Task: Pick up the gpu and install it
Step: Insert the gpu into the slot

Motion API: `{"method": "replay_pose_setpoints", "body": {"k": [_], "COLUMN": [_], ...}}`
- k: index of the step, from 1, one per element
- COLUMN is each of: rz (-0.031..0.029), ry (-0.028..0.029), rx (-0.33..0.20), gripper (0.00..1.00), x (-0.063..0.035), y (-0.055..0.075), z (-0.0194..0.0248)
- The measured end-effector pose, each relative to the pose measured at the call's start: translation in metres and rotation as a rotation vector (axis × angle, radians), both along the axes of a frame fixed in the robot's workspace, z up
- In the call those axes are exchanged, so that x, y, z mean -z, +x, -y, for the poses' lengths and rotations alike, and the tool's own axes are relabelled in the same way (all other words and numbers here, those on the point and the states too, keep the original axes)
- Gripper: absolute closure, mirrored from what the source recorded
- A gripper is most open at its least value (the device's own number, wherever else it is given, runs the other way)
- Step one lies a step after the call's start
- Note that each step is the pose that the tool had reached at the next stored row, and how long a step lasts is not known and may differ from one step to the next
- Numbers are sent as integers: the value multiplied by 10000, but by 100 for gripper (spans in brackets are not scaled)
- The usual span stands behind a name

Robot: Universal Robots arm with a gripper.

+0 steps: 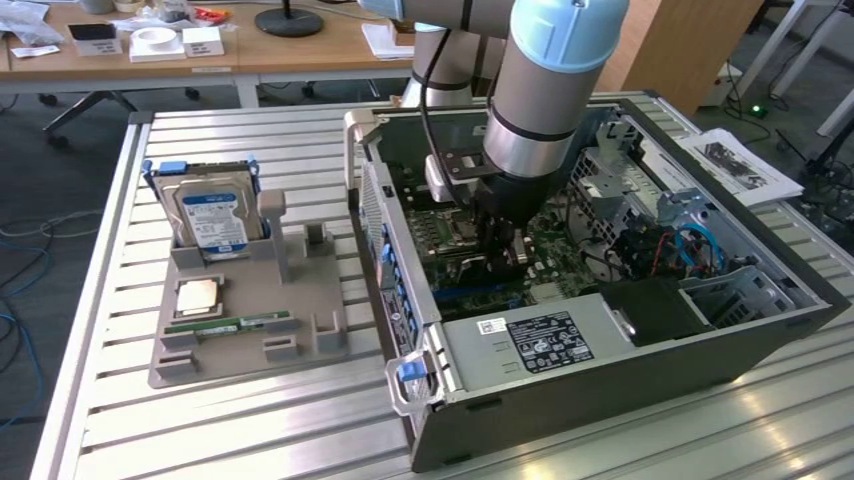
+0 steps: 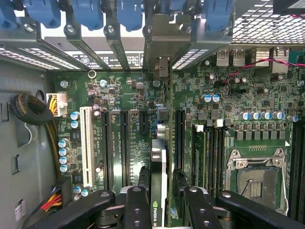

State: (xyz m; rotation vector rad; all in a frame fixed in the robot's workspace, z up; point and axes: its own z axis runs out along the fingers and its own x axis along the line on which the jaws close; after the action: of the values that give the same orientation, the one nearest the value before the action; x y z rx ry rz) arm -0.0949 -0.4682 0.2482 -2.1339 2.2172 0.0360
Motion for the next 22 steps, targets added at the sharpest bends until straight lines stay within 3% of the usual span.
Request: {"method": "replay_pose_setpoints", "body": {"k": [6,12,19,21,22], "rz": [0,0,0,0,0], "ry": [0,-1,0,0,0], "rx": [0,0,0,0,0], "gripper": [66,66,66,65,59], "x": [-1,-97,-98,-98,-98], "y": [0,0,0,0,0], "z": [0,0,0,0,0]}}
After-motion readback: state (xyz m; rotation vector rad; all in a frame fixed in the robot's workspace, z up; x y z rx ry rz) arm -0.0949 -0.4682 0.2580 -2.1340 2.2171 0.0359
